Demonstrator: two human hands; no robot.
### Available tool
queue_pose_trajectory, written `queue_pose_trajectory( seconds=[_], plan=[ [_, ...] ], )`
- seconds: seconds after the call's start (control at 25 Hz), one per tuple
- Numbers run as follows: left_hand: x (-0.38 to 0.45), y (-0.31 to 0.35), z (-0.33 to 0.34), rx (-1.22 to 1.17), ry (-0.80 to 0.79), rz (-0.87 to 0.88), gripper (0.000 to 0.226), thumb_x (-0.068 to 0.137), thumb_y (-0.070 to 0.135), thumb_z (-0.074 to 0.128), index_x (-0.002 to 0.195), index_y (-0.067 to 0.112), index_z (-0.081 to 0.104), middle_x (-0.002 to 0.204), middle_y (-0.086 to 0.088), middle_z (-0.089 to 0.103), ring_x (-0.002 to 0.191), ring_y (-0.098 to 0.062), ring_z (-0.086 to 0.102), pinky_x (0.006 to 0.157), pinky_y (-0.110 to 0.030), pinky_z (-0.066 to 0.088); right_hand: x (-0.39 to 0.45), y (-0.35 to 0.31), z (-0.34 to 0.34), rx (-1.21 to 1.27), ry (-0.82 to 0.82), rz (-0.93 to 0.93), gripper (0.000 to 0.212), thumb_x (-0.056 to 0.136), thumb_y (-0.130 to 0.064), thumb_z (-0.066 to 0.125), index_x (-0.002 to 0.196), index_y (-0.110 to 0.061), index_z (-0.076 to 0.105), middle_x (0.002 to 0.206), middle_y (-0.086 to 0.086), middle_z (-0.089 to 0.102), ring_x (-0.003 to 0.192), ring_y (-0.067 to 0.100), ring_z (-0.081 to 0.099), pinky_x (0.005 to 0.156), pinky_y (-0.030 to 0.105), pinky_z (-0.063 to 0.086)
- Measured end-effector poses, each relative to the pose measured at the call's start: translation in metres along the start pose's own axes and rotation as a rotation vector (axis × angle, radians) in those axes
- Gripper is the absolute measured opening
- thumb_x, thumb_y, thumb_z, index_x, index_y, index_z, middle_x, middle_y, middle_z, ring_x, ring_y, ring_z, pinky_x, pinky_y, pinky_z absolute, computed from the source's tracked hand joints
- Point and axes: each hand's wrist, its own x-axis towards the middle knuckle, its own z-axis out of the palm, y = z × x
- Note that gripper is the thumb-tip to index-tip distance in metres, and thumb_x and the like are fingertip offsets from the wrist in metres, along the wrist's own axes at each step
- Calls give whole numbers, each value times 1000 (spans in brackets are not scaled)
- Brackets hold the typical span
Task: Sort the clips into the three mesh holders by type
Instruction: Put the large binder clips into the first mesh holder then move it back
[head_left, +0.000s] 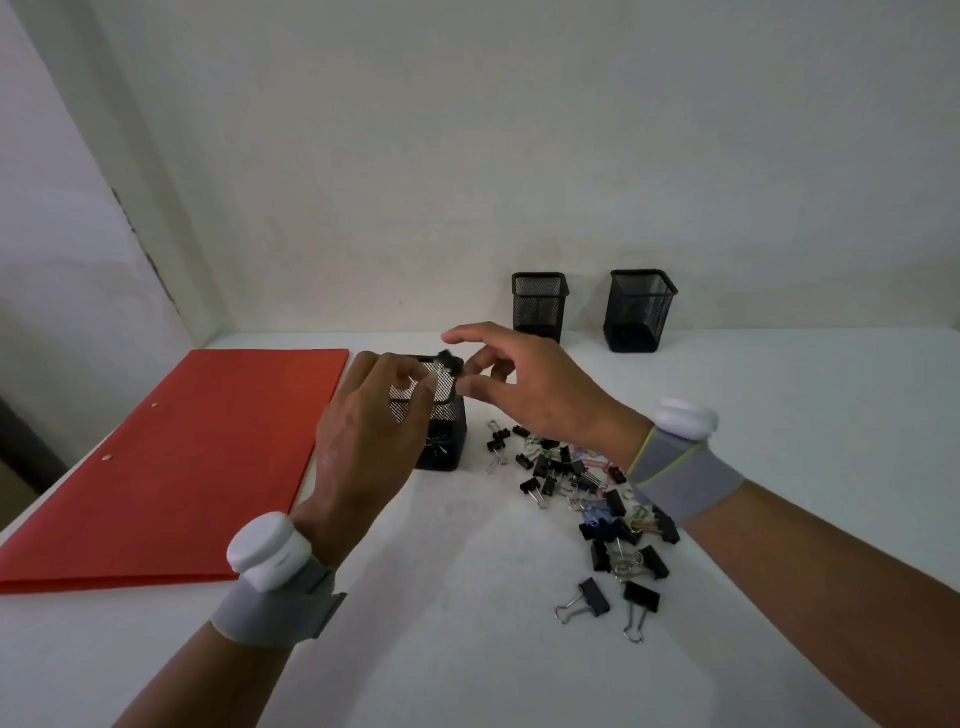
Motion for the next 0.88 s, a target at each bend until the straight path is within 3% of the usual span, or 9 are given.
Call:
queue_pose_trajectory(
  seconds=[0.12, 0.32, 0.48, 0.6, 0.72, 0.88],
  plan=[
    [-14, 7, 5, -39, -65, -20, 11, 91, 28, 61, 96, 18, 62, 91, 5, 56, 73, -10, 53, 58, -19, 40, -22, 10, -8, -46, -9, 50, 35, 89, -24, 67, 122, -31, 60, 96, -10, 67, 77, 25, 61, 69, 20, 49],
    [-52, 27, 23, -64, -300, 103, 9, 90, 32, 60, 94, 24, 61, 88, 12, 56, 72, 0, 51, 60, -16, 42, -93, 42, -35, -179, -142, 181, 19, 89, -31, 66, 108, -33, 69, 97, -19, 64, 84, -6, 58, 69, 11, 43],
    [-84, 48, 35, -70, -611, 140, 28, 87, 58, 53, 100, 35, 59, 87, 18, 54, 73, 3, 49, 62, -16, 35, -145, 53, -35, -278, -188, 268, 36, 84, -49, 66, 119, -40, 64, 91, -10, 55, 81, 3, 52, 72, 23, 44],
    [-99, 51, 42, 33, -698, 271, 49, 78, 76, 47, 108, 39, 58, 93, 19, 52, 84, 2, 47, 69, -21, 40, -164, 57, -24, -401, -185, 267, 46, 84, -56, 62, 128, -46, 55, 89, -9, 48, 87, 6, 45, 76, 26, 43],
    [-104, 48, 43, 10, -695, 293, 43, 81, 72, 48, 106, 40, 59, 95, 18, 54, 87, 1, 48, 70, -23, 45, -166, 61, -12, -431, -90, 202, 32, 89, -46, 60, 120, -43, 61, 85, -13, 45, 89, 8, 42, 73, 26, 40],
    [-104, 50, 37, -125, -703, 169, 31, 81, 61, 59, 101, 38, 60, 85, 20, 56, 79, 4, 46, 66, -14, 35, -159, 62, -2, -395, -8, 188, 22, 89, -42, 62, 109, -38, 69, 87, -11, 50, 88, 11, 45, 69, 24, 35]
  ],
)
